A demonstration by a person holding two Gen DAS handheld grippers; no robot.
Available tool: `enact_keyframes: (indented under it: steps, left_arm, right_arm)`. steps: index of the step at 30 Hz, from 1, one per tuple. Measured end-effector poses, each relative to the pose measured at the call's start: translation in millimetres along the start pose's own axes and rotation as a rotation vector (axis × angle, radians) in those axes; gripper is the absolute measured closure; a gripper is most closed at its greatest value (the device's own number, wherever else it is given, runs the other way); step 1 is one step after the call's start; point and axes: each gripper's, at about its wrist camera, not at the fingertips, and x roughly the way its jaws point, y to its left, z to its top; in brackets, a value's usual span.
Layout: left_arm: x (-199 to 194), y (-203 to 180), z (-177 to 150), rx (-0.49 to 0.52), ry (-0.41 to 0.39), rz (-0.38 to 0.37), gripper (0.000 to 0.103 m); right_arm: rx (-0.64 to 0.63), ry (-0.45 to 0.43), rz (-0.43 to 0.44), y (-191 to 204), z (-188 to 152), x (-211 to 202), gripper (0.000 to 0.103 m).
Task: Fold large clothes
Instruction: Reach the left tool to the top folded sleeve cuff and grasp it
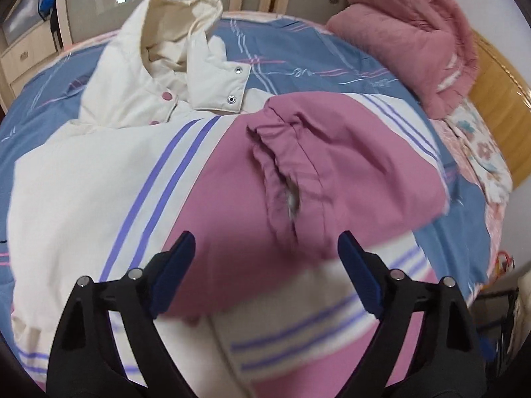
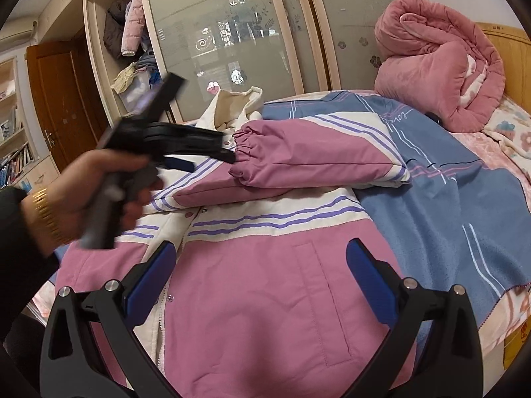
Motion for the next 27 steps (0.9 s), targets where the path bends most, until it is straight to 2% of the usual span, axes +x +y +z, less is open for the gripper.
enact_keyframes:
  steps: [3, 4, 6, 8, 10, 11, 14, 23, 27]
  left_arm:
    - [26.0, 0.9, 17.5, -0.041, 0.025, 0.032, 0.015]
    - [29.0, 1.7, 20.7, -0.054, 0.028, 0.019, 0.02]
    - [35.3, 1.6, 25.7, -0.083, 0.04, -0.029, 0.032]
    - [40.1, -3.0, 27.8, -0.113, 0.052, -0.083, 0.058]
    - [41.3, -9.7, 27.2, -0.099, 0.052, -0.073, 0.066]
    - [40.5, -13.2, 26.2, -0.084, 0.046, -0.059, 0.076]
    - [32.9, -13.5, 25.7, -0.099, 0.012, -0.064, 0.086]
    - [-9.6, -19.0, 33.6, -0.002, -0.08, -0.057, 0.089]
    - [-43.8, -8.9, 44.2, -0.012, -0.129, -0.102, 0.089]
  right_arm:
    - [0.01, 0.002, 0.009, -4.4, 0.4, -1.0, 0.001]
    - [0.011, 0.001, 0.009, -5.5, 0.7, -1.2, 0.001]
    - [0.021, 0.005, 0.008, -9.6, 1.4, -0.6, 0.001]
    - [0.03, 0.005, 0.009, -12.7, 2.1, -1.0, 0.001]
    - [0.037, 0.0, 0.01, -14.8, 2.8, -2.5, 0.001]
    - [0.039, -0.003, 0.01, -15.2, 3.1, -3.3, 0.001]
    - [0.042, -0.004, 0.011, -15.7, 2.9, -4.1, 0.001]
    - [0.048, 0.002, 0.01, -17.1, 2.5, -0.8, 0.001]
    - [0.032, 0.009, 0.012, -13.0, 2.0, 1.5, 0.001]
